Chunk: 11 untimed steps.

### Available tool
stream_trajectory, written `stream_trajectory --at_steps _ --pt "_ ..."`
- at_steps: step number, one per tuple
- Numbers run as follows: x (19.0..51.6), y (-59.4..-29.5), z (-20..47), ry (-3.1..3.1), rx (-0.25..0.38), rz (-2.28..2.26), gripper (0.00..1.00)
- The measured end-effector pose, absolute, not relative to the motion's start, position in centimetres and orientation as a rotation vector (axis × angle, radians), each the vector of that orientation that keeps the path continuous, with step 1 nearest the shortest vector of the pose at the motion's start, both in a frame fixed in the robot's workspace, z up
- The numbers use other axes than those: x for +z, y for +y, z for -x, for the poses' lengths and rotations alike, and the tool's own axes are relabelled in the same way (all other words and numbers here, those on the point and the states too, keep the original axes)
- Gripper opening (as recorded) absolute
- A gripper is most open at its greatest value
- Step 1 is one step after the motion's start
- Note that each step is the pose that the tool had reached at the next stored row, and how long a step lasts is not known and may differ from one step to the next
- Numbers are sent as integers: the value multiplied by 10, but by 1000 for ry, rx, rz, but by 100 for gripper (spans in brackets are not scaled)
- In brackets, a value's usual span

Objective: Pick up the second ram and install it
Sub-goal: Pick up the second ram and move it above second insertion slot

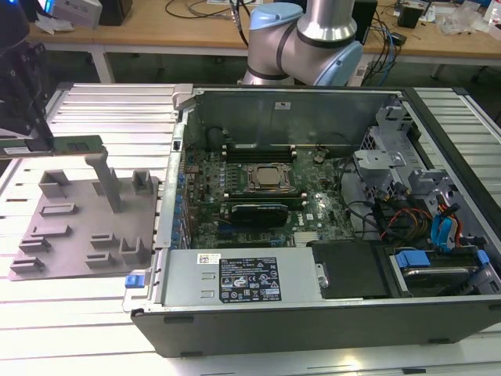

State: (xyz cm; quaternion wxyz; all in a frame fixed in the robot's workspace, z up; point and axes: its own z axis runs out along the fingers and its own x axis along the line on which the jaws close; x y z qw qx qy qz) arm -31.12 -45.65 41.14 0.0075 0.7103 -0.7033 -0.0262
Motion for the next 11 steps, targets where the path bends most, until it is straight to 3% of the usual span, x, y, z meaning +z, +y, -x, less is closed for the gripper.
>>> stream_trajectory --at_steps 11 --pt "411 -457 280 -2199 -83 -2221 11"
